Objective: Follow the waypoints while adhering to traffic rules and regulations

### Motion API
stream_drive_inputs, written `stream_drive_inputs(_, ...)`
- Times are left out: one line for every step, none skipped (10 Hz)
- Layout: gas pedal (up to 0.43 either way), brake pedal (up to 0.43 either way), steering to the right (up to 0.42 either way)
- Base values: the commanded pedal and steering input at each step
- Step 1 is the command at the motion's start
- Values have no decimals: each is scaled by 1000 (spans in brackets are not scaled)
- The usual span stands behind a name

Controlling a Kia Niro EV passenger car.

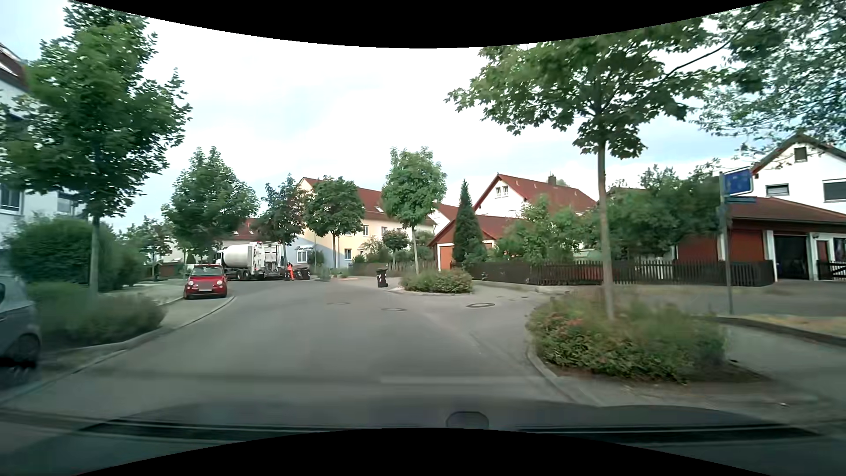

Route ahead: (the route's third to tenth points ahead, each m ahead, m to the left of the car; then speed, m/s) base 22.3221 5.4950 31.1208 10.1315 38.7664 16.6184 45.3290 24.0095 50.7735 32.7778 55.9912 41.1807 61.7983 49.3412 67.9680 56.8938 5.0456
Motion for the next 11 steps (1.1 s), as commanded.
stream_drive_inputs(47,0,-66)
stream_drive_inputs(47,0,-69)
stream_drive_inputs(47,0,-71)
stream_drive_inputs(39,0,-75)
stream_drive_inputs(39,0,-78)
stream_drive_inputs(8,0,-79)
stream_drive_inputs(0,0,-79)
stream_drive_inputs(0,0,-79)
stream_drive_inputs(0,0,-78)
stream_drive_inputs(0,0,-75)
stream_drive_inputs(0,0,-75)
